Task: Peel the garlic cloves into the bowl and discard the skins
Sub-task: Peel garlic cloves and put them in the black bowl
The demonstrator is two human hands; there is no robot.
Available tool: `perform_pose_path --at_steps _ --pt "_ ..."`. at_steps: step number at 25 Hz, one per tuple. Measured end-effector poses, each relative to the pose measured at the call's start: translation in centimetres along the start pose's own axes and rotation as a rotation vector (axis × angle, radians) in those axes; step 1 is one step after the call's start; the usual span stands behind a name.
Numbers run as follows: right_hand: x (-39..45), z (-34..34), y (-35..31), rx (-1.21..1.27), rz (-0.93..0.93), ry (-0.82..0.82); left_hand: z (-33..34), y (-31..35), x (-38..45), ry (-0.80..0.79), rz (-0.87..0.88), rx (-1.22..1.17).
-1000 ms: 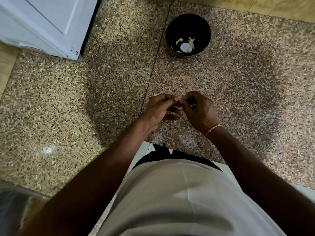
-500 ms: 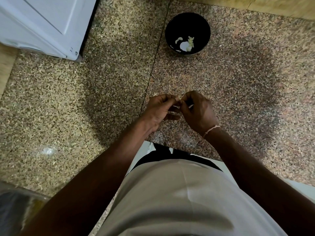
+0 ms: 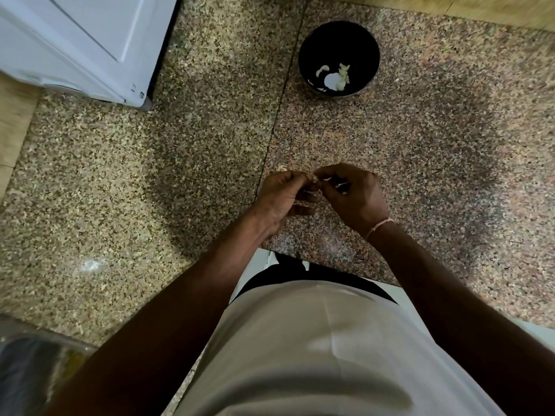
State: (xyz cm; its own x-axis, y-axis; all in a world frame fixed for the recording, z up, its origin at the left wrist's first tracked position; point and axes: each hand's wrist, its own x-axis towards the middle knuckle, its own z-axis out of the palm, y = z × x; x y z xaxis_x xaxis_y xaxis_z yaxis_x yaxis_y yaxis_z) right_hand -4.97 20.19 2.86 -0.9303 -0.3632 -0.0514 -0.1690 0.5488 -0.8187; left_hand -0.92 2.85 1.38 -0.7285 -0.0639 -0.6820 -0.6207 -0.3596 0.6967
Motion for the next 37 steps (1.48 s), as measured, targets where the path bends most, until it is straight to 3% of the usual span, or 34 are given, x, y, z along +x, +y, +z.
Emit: perform_pose_path --at_steps 4,9,15,18,21,27,31,35,37 --pt "1.3 0.6 -0.1 -0.053 0.0 -0.047 -1.3 0.3 -0.2 0.021 -0.013 0.005" --pt "5.8 1.9 -0.3 -0.278 -0.023 -0.096 -2.0 0.3 0.0 0.194 -0.006 0.057" --pt "7.2 2.3 -0.2 -0.405 -0.071 -0.176 -2.4 -0.7 -0.1 0.32 0.093 0.29" --pt "5.0 1.2 0.4 -0.322 -0.064 -0.099 -2.0 -1.1 -0.2 0.337 0.142 0.482" --pt "1.9 -0.6 1.8 -0.294 0.066 -0.025 -0.8 -1.2 -0.2 0.321 0.181 0.649" --pt "-2.4 1.1 1.9 -0.454 0.177 0.016 2.2 -0.8 0.6 0.255 0.283 0.921" --pt "-1.0 2.3 0.7 -0.354 0.155 0.021 2.9 0.0 0.9 0.163 0.281 0.954" --pt "-1.7 1.4 1.4 -0.325 0.272 0.163 1.9 -0.4 1.1 0.278 0.286 0.949" --pt "-2.0 1.9 1.0 -0.342 0.282 0.154 2.2 -0.7 0.9 0.256 0.274 0.932"
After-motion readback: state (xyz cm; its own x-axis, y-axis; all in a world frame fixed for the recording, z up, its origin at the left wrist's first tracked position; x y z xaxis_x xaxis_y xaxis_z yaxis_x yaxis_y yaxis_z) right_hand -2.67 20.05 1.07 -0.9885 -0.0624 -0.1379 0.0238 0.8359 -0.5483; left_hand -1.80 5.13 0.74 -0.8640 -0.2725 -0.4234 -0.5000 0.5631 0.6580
